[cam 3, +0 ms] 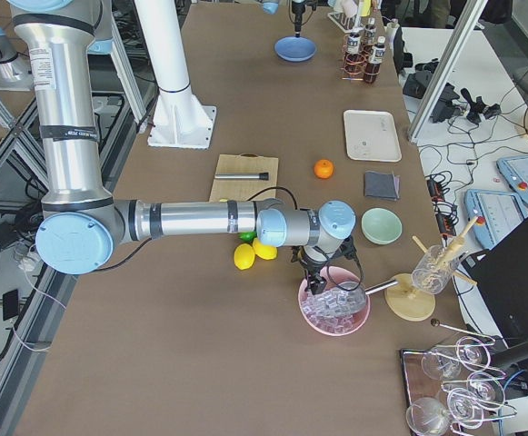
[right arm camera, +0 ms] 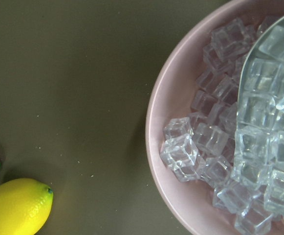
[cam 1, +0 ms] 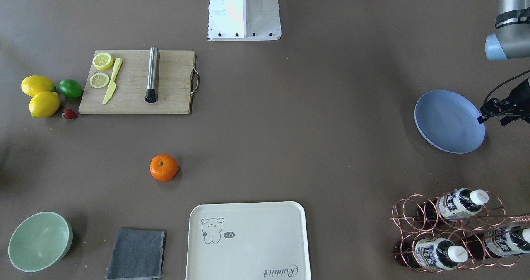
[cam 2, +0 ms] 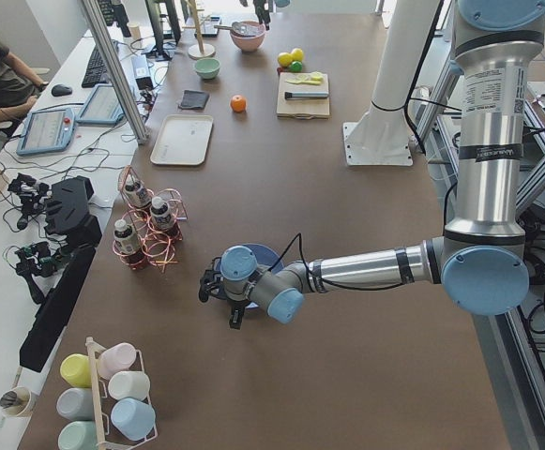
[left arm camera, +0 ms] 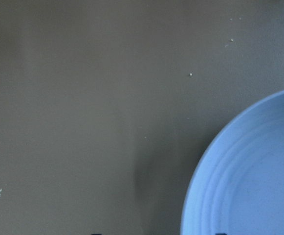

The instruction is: Pick orange to plate

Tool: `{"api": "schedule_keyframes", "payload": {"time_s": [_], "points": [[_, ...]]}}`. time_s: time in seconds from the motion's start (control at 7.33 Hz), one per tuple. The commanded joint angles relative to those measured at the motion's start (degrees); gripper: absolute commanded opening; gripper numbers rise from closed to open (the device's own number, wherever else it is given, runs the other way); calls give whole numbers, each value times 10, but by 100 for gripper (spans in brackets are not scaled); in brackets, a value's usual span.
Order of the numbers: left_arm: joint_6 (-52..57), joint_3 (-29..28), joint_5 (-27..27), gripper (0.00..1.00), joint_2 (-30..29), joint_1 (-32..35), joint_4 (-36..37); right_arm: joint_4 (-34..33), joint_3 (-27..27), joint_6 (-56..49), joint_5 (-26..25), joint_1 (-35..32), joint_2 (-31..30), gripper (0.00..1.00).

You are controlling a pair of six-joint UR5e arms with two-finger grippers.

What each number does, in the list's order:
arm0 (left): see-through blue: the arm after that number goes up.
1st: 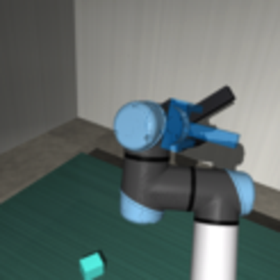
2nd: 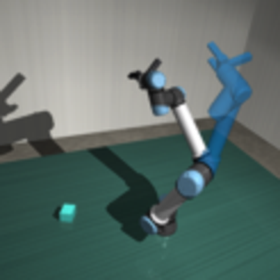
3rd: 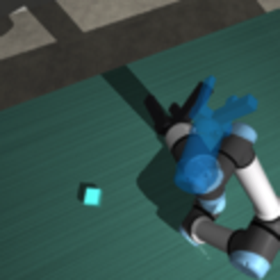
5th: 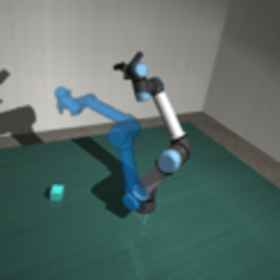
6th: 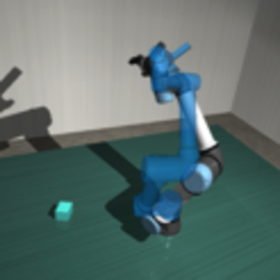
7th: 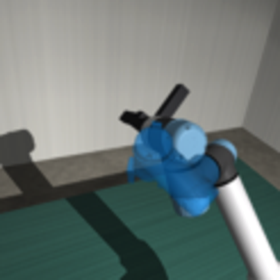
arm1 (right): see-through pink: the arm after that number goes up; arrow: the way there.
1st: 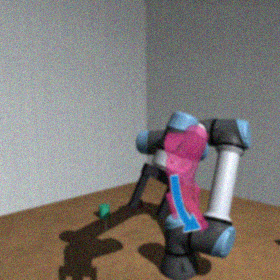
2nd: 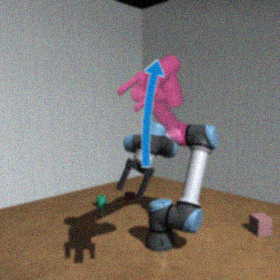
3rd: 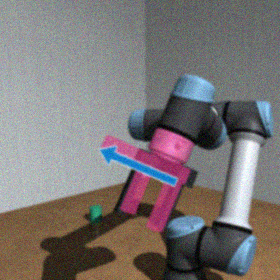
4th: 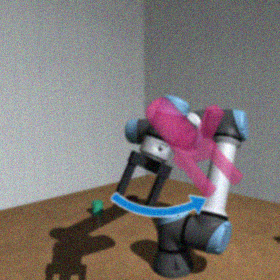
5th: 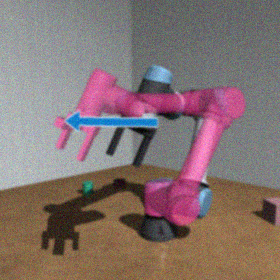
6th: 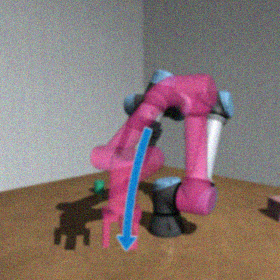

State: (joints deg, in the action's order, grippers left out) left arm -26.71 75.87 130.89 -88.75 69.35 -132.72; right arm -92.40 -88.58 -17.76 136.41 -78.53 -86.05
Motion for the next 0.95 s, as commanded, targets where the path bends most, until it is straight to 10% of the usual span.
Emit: {"api": "schedule_keyframes", "payload": {"time_s": [0.0, 0.27, 0.68, 0.82], "points": [[-6, -9, 0, 74, -12, -3, 0, -1, 0, 0, 1, 1, 0, 100], [-7, -24, 0, 61, -24, -3, 0, -1, 0, 0, 1, 1, 0, 100], [-9, -25, 1, 0, -24, -11, 1, 0, -2, 6, 1, 4, 7, 100], [-15, -23, 3, 0, -25, -12, 2, 0, -9, 39, 1, 7, 22, 100]]}}
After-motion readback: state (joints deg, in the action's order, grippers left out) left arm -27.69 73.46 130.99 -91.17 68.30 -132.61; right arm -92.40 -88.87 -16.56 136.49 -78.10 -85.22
